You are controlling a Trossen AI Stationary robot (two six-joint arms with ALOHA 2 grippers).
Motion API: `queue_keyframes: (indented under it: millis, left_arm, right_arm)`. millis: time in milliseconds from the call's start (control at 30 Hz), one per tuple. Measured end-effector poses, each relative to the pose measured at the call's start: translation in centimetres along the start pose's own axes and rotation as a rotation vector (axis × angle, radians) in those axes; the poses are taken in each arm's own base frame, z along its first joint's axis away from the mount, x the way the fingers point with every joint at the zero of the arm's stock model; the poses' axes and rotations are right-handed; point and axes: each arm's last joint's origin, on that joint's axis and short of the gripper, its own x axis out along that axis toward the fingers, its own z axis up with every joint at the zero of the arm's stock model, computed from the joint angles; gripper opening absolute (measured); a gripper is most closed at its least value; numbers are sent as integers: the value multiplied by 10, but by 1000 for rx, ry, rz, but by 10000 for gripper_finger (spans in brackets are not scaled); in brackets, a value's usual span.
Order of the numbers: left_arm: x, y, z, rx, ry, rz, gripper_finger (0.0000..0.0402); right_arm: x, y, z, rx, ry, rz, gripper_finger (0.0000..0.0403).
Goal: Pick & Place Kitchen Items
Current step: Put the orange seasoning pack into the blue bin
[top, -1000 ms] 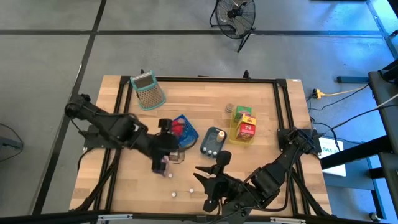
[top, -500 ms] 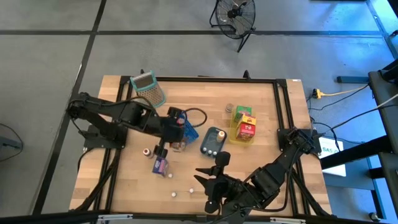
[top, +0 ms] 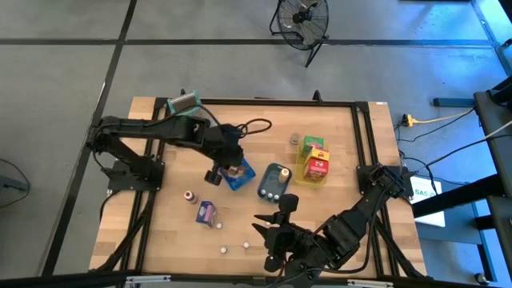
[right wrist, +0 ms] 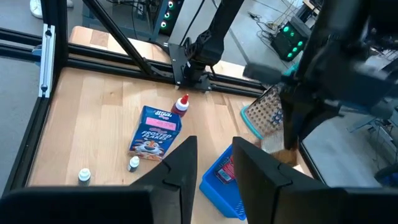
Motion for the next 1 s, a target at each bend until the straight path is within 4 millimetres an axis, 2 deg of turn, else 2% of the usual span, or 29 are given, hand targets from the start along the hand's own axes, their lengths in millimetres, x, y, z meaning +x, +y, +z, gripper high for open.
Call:
queue_keyframes:
  millis: [300,533,1000]
  left_arm:
    - [33,24,-25,-9,-72,-56,2]
    - [52,26,-44,-16,-62,-104,2]
    - [57,17,-43,-35,-84,-148,2]
  right_arm:
    - [0,0,-1,-9,6,-4,103]
    - [0,-1,-2,-19,13,-6,103]
    - [0,-1,-4,-17,26,-11,103]
